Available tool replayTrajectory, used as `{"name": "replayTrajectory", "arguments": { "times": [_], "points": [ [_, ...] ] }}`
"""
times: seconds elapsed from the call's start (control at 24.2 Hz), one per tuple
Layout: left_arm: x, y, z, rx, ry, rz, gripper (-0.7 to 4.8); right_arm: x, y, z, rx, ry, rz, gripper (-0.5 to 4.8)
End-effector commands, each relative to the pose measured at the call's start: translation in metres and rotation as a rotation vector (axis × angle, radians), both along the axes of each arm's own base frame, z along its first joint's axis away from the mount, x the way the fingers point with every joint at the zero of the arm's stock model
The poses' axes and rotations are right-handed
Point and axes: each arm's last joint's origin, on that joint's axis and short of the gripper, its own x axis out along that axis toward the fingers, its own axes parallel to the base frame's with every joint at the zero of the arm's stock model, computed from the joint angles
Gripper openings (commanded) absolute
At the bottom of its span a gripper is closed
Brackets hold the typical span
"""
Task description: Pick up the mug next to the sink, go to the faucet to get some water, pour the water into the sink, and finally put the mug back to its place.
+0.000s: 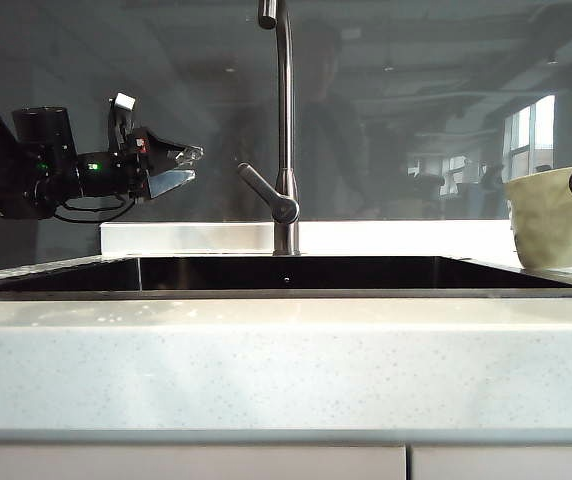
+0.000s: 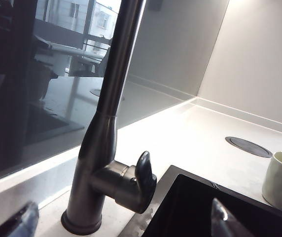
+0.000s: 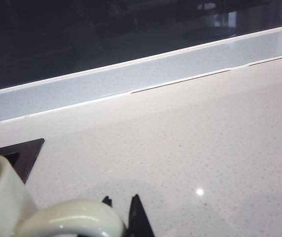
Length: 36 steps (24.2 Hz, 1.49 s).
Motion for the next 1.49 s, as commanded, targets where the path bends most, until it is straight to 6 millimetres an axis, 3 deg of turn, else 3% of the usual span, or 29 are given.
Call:
{"name": "replayTrajectory", "arguments": {
  "times": [0.04,0.29,0.46,0.74,0.91,1.49],
  "points": [
    [-0.001,0.001,0.006,0.0,-0.02,-0.001,4.79,0.0,0.0,0.01,0.003,-0.078,0.003,-0.01],
    [-0.001,0.001,0.006,0.0,-0.02,-0.001,4.79,-0.001,0.0,0.003,0.01,-0.023,0.003,0.01],
    [-0.001,0.001,0.006,0.0,-0.02,-0.001,4.79,-0.005,0.001,-0.001,0.013,-0.003,0.003,0.67],
    [-0.001,0.001,0.006,0.0,-0.02,-0.001,4.79,-0.004,0.001,-0.001,0.009,-0.001,0.002,0.68],
    [-0.001,0.001,0.006,0.0,-0.02,-0.001,4.79,-0.005,0.001,-0.003,0.009,0.018,0.002,1.33],
    [-0.001,0.001,0.006,-0.001,-0.016,-0.002,4.79,-0.01,0.001,-0.007,0.011,0.033,-0.009,1.33]
  ]
}}
